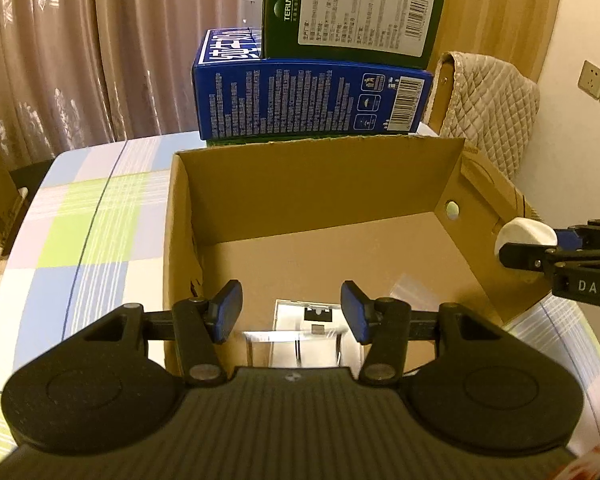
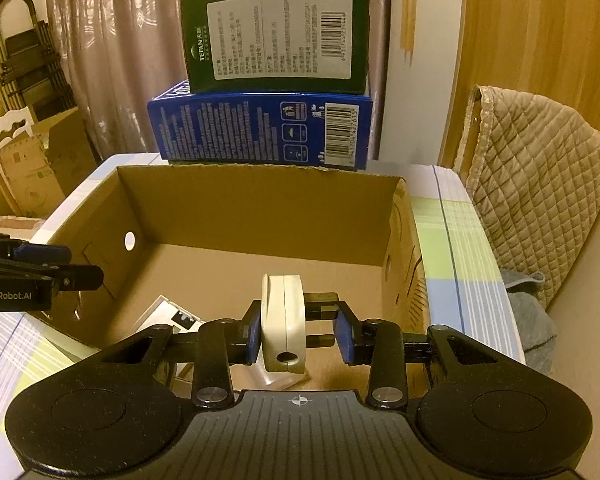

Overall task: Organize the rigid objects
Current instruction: 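Open left tool to drop wire rack into box while right tool releases plug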

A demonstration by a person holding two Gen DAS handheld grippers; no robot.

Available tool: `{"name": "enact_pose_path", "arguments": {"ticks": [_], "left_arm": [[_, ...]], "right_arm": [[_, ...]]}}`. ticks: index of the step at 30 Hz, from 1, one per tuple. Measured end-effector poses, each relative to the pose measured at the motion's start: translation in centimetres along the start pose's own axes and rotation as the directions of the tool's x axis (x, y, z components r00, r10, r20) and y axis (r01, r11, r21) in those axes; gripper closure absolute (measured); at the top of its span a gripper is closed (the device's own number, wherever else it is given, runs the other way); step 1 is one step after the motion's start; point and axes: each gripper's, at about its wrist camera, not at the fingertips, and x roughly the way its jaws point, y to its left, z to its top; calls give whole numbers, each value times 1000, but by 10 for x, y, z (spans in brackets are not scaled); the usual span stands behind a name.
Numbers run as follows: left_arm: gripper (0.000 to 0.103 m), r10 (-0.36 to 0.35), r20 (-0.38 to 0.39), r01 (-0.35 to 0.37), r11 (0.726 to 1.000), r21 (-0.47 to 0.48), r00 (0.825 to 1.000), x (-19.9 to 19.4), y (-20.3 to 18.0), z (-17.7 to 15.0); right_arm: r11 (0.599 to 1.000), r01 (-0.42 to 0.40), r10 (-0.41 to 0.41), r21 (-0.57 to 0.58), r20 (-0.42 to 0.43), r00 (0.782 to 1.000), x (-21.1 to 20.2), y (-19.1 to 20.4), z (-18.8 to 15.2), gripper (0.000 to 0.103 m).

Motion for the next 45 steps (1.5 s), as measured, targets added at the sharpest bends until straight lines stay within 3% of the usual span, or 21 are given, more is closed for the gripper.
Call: {"name": "enact_pose_path", "arguments": {"ticks": [4, 27, 30, 37, 45], "left_arm": [[48, 20, 25, -20, 1000, -7, 999, -7, 2, 3], [48, 5, 70, -4, 1000, -19, 998, -36, 1, -2], [48, 4, 73, -3, 1000, -22, 997, -39, 1, -3], [48, -1, 98, 4, 1000, -28, 995, -55, -3, -5], [48, 1, 136, 5, 999, -47, 991, -97, -10, -18]], "right_arm": [[1000, 3, -3, 0, 1, 1000, -3, 0, -1, 69], [999, 31, -31, 22, -8, 999, -3, -6, -1, 69], [999, 5, -5, 46, 13, 1000, -4, -10, -1, 66], [997, 14, -21, 81, 78, 997, -27, -17, 2, 60], [992, 3, -20, 128, 136, 990, -85, -18, -11, 53]]}}
